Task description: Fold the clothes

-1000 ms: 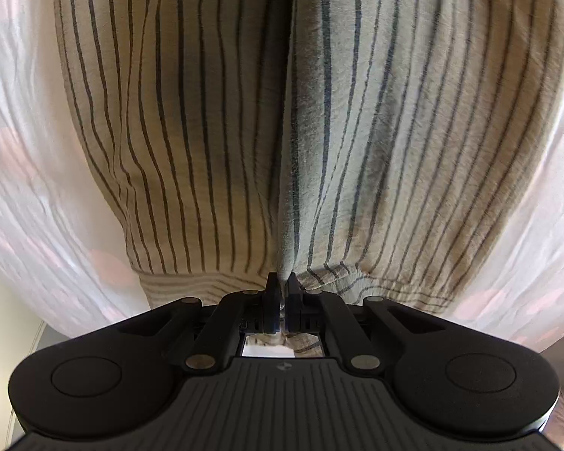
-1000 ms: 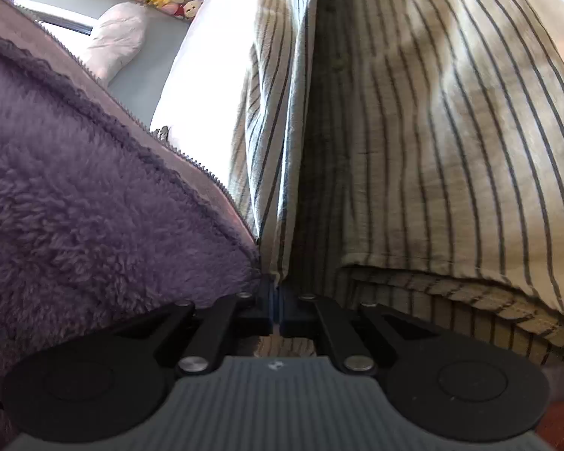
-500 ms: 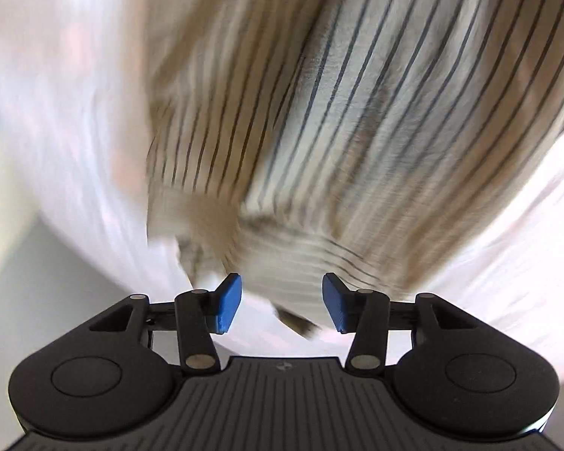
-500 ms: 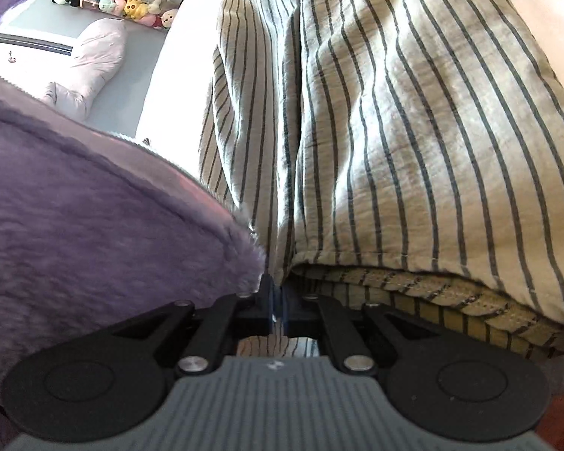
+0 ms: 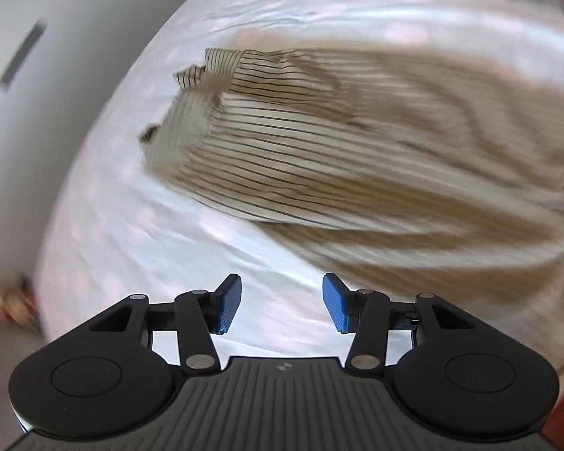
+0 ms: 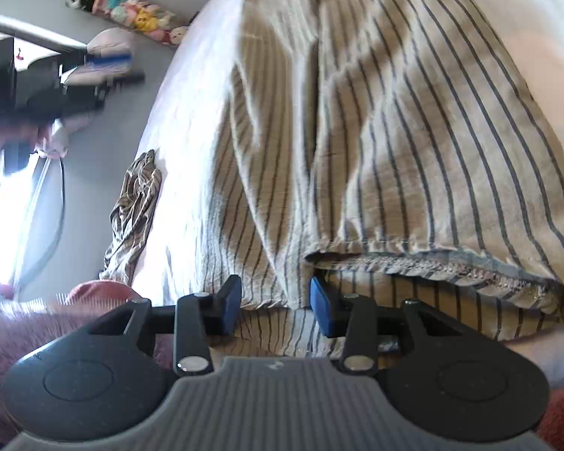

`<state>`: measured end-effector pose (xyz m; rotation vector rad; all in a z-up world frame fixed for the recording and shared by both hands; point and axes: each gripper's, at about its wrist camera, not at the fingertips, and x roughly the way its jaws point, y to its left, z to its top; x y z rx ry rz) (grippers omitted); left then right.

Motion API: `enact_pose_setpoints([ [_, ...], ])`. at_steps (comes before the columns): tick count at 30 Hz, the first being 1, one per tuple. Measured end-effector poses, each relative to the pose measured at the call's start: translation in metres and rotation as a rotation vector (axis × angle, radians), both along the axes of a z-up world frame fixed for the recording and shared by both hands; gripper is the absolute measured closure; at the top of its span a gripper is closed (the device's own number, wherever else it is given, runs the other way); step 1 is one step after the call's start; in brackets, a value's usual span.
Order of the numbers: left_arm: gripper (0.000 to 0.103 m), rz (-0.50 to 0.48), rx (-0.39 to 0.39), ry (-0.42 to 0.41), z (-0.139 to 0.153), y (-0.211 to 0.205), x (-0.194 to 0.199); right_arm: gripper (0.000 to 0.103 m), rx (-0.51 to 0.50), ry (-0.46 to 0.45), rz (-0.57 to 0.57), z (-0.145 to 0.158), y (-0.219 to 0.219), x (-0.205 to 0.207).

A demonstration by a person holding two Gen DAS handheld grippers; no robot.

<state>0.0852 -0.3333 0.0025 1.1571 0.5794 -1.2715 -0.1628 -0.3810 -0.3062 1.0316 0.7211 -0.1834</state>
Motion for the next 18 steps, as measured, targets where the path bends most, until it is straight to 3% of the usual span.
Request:
enact_pose_setpoints([
  [3, 0.057, 0.117, -0.033, 0.176, -0.008, 0.030, -0.015, 0.057, -0.041, -0.016, -0.013, 0.000, -0.009, 0.016],
  [5, 0.057, 0.177, -0.040, 0.265, -0.016, 0.051, -0.029, 0.056, -0.055, -0.028, -0.034, 0.006, -0.007, -0.006],
  [10, 0.057, 0.200, -0.003, 0.319, -0.047, 0.087, -0.073, 0.054, -0.108, -0.041, -0.086, 0.017, -0.003, -0.030],
  [12, 0.054, 0.166, 0.001, 0.296, -0.056, 0.098, -0.094, 0.043, -0.137, -0.060, -0.096, 0.021, -0.001, -0.035],
  [15, 0.049, 0.084, 0.034, 0.124, -0.065, 0.100, -0.124, 0.043, -0.179, -0.077, -0.100, 0.027, 0.003, -0.038],
  [18, 0.046, -0.022, 0.121, 0.060, -0.079, 0.095, -0.146, 0.043, -0.209, -0.079, -0.106, 0.029, 0.007, -0.033],
])
